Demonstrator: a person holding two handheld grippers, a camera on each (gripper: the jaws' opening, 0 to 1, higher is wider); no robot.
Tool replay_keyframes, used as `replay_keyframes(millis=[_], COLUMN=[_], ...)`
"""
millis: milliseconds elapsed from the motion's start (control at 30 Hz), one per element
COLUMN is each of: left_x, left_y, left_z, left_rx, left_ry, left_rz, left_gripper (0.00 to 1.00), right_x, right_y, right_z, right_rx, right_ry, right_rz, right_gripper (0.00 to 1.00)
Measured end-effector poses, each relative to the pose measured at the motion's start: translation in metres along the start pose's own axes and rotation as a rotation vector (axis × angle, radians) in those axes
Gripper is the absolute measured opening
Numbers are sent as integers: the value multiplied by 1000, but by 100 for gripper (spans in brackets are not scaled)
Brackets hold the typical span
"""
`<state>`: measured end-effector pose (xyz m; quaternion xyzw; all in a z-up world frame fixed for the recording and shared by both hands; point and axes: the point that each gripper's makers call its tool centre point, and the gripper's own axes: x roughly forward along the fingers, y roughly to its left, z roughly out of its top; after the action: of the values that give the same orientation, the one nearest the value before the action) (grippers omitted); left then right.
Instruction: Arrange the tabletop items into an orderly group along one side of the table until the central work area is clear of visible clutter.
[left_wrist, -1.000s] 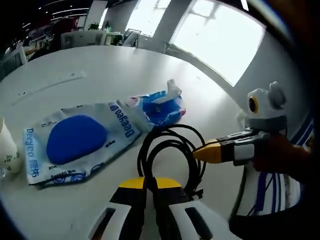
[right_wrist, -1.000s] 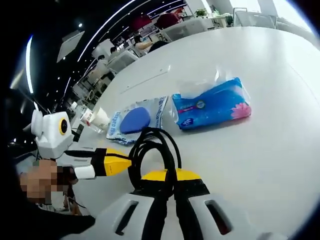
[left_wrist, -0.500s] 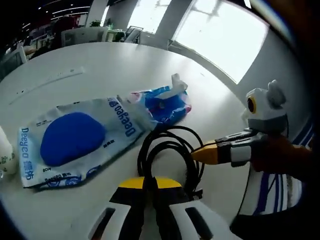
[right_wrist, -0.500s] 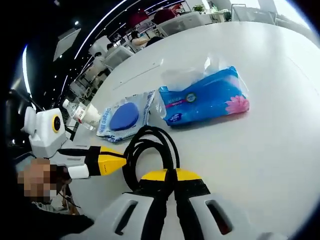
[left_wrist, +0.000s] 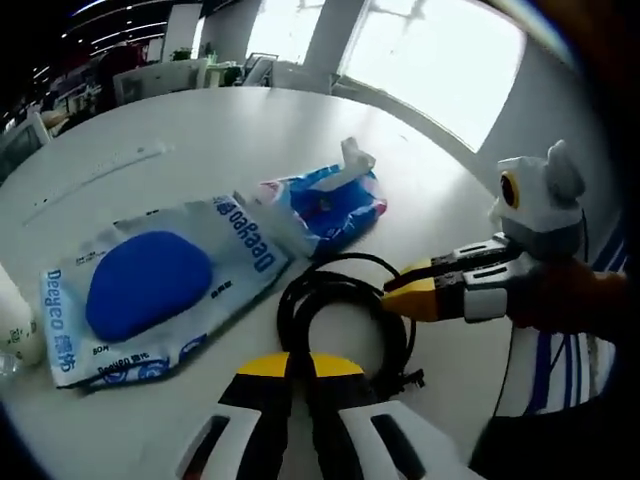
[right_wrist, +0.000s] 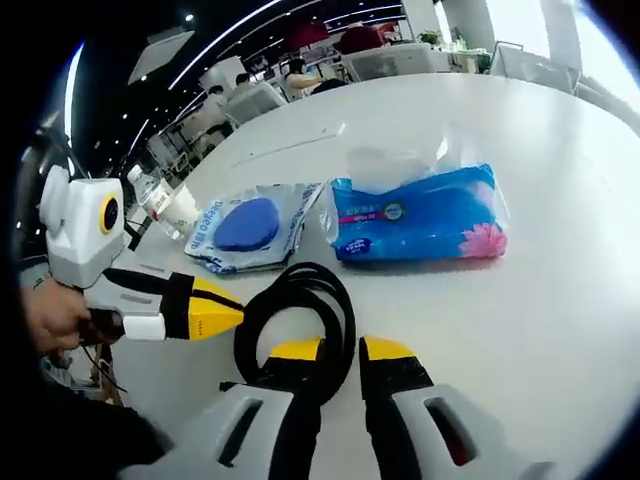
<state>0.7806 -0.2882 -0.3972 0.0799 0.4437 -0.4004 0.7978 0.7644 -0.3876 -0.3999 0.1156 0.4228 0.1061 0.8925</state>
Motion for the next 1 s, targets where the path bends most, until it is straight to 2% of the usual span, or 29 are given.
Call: replay_keyframes(millis=[200,433,600,800,900,1000], left_x=[-5,-18,-40,-68,-89,-104], left_y=[3,5,14,27,35,47], left_z=[-2,0,2,1,-2,-5], left_rx=[5,21,36,54,77,71], left_ry=[-29,-80,-132,-183,-204,-235], left_rz=[-14,-27,-14,19,46,65], left_gripper=[7,20,24,31,35,38], right_x=[-4,-13,-24,-36,-42,-44], right_y=[1,7,17,23,30,33], right_z=[2,9,17,28,34,34], right_rx=[-13,-44,-93,-141,-153,-187], right_ry=[-38,-85,-118,-176,-199,-199], right_rz=[-8,7,18,28,29,30], right_gripper=[21,34,41,56,64,69])
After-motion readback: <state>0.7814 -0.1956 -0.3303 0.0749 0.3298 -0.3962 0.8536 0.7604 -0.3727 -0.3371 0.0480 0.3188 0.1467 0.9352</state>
